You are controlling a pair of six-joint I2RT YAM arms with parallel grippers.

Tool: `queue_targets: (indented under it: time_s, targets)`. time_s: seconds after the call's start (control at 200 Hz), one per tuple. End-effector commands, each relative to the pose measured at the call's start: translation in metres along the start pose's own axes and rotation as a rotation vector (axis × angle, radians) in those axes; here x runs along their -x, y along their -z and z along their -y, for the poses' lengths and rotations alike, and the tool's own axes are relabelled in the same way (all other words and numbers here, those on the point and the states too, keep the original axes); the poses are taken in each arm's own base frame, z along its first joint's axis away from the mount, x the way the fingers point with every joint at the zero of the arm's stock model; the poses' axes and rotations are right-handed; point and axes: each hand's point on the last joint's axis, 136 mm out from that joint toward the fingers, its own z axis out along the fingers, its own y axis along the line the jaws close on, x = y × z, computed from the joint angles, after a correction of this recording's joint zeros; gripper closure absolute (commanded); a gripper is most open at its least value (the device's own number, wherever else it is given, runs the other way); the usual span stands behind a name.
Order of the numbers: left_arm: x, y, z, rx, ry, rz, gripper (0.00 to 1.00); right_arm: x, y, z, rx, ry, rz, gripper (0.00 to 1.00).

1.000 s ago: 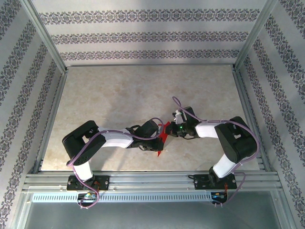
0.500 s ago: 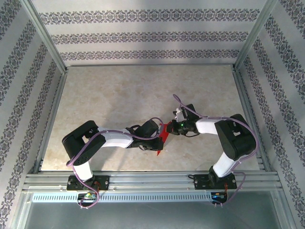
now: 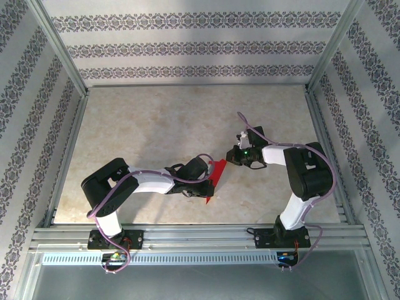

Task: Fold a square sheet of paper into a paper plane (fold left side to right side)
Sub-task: Fold the wing for the fifth time at the center of the table.

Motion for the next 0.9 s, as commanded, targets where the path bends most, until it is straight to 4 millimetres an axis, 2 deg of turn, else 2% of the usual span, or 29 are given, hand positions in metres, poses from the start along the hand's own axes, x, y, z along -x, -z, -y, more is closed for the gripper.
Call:
queue_targets:
  time_s: [0.0, 0.105, 0.215, 0.29, 0.395, 0.635, 0.764, 0.894]
  targets:
    - [-0.046, -0.003, -0.052, 0.179, 0.055, -0.136, 0.94, 0.017, 0.004, 0.004, -0.030, 0.021, 0.034, 1.00]
    - [-0.045, -0.003, -0.050, 0.175, 0.051, -0.129, 0.94, 0.022, 0.014, -0.004, -0.020, 0.029, 0.051, 1.00]
    - [-0.042, -0.002, -0.049, 0.174, 0.051, -0.120, 0.94, 0.020, 0.031, -0.019, 0.002, 0.034, 0.078, 1.00]
    - [-0.041, -0.002, -0.047, 0.169, 0.048, -0.116, 0.94, 0.009, 0.042, -0.025, 0.018, 0.025, 0.082, 1.00]
    - [-0.040, -0.003, -0.046, 0.165, 0.044, -0.113, 0.94, -0.016, 0.049, -0.034, 0.057, 0.001, 0.058, 1.00]
    - [-0.038, -0.004, -0.043, 0.159, 0.040, -0.115, 0.94, -0.078, 0.029, -0.052, 0.102, -0.057, -0.051, 1.00]
    - [-0.037, -0.004, -0.042, 0.156, 0.037, -0.111, 0.94, -0.094, 0.018, -0.054, 0.088, -0.066, -0.084, 1.00]
    - [-0.036, -0.005, -0.042, 0.154, 0.035, -0.111, 0.94, -0.098, 0.010, -0.059, 0.094, -0.068, -0.104, 1.00]
